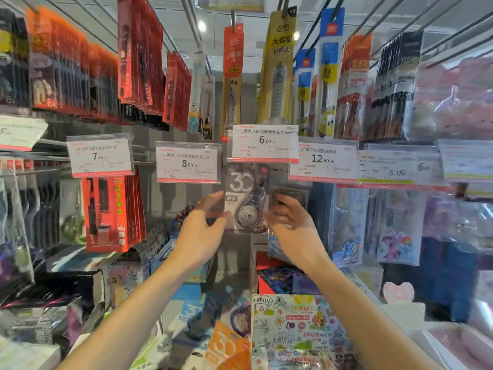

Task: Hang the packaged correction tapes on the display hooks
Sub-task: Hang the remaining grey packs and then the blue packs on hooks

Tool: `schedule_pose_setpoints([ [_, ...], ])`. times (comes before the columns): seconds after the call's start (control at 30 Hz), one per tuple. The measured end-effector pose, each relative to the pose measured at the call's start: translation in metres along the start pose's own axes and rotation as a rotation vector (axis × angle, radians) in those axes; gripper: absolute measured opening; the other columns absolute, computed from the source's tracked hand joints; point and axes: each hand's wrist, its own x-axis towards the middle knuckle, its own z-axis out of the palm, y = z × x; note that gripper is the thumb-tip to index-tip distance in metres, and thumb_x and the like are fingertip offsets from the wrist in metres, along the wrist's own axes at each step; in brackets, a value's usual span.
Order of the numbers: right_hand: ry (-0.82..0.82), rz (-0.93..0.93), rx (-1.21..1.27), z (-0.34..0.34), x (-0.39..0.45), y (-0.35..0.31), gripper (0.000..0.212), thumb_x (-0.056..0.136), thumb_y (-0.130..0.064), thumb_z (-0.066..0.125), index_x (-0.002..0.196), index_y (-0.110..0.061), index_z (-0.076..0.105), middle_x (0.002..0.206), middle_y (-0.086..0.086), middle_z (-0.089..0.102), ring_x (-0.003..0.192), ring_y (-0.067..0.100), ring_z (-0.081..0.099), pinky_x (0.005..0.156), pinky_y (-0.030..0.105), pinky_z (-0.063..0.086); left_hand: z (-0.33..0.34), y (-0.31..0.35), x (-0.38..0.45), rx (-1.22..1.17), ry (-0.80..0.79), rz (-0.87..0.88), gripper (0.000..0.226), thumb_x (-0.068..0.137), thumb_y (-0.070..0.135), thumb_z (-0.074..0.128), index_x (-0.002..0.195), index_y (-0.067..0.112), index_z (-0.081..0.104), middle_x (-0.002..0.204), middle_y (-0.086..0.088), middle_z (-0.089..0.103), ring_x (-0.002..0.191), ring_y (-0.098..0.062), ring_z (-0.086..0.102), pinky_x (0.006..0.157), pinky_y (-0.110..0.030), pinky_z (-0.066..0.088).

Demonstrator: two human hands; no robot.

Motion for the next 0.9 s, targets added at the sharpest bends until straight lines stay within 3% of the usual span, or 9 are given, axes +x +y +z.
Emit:
schedule_pose_setpoints([
  [0.07, 0.001, 0.004, 0.022, -0.010, -0.010, -0.006, 0.036, 0.101, -0.014, 0.063, 0.134, -0.025, 0.055, 0.113, -0.006, 0.073, 0.111, 0.017, 0.070, 0.084, 0.025, 0.053, -0.006, 0.002, -0.013, -0.026, 0.034, -0.005, 0.035, 0.101, 0.025, 0.063, 0.135, 0.034, 0.057, 0.116, 0.026, 0.065, 0.107, 0.001, 0.064, 0.086, -0.029, 0.056],
  [0.17, 0.016, 0.024, 0.029, -0.026, -0.028, -0.015, 0.024, 0.101, -0.019, 0.064, 0.124, -0.026, 0.062, 0.105, -0.009, 0.077, 0.094, 0.013, 0.076, 0.087, 0.033, 0.061, -0.013, 0.006, -0.035, -0.142, 0.081, -0.045, 0.021, 0.101, 0.020, 0.064, 0.118, 0.030, 0.064, 0.112, 0.009, 0.070, 0.103, -0.015, 0.068, 0.088, -0.043, 0.060],
  [0.23, 0.031, 0.028, 0.063, -0.036, -0.044, -0.022, 0.014, 0.100, -0.025, 0.067, 0.113, -0.028, 0.067, 0.094, -0.005, 0.079, 0.078, 0.007, 0.076, 0.073, 0.026, 0.063, -0.017, 0.010, -0.050, -0.199, 0.091, -0.038, 0.015, 0.100, 0.018, 0.066, 0.109, 0.030, 0.066, 0.104, 0.001, 0.073, 0.094, -0.022, 0.072, 0.077, -0.031, 0.062],
  [0.33, 0.035, 0.059, 0.165, -0.050, -0.073, -0.026, 0.007, 0.100, -0.023, 0.067, 0.105, -0.021, 0.071, 0.085, 0.002, 0.079, 0.065, 0.011, 0.073, 0.061, 0.019, 0.058, -0.023, 0.016, -0.073, -0.255, 0.101, -0.031, 0.014, 0.097, 0.017, 0.070, 0.103, 0.030, 0.070, 0.098, -0.004, 0.076, 0.085, -0.016, 0.075, 0.066, -0.020, 0.059],
  [0.53, 0.034, 0.133, 0.236, -0.060, -0.131, -0.015, 0.007, 0.100, -0.018, 0.067, 0.102, -0.014, 0.073, 0.077, 0.005, 0.077, 0.062, 0.015, 0.068, 0.057, 0.024, 0.058, -0.027, 0.025, -0.131, -0.330, 0.116, -0.075, 0.012, 0.094, 0.024, 0.071, 0.097, 0.035, 0.073, 0.098, -0.001, 0.078, 0.085, -0.016, 0.077, 0.072, -0.032, 0.060],
  [0.73, 0.024, 0.217, 0.267, -0.051, -0.173, -0.006, 0.007, 0.100, -0.017, 0.067, 0.103, -0.014, 0.072, 0.077, 0.004, 0.076, 0.062, 0.014, 0.067, 0.057, 0.023, 0.057, -0.031, 0.014, -0.174, -0.340, 0.134, -0.135, 0.014, 0.096, 0.015, 0.068, 0.099, 0.028, 0.072, 0.098, -0.002, 0.079, 0.082, -0.017, 0.076, 0.066, -0.024, 0.060],
  [0.9, 0.026, 0.241, 0.215, -0.033, -0.192, -0.017, 0.008, 0.100, -0.016, 0.066, 0.103, -0.011, 0.071, 0.080, 0.012, 0.076, 0.060, 0.012, 0.067, 0.056, 0.019, 0.056, -0.046, -0.003, -0.186, -0.379, 0.133, -0.166, 0.011, 0.091, 0.025, 0.072, 0.101, 0.029, 0.071, 0.098, -0.004, 0.079, 0.079, -0.021, 0.076, 0.074, -0.040, 0.059],
])
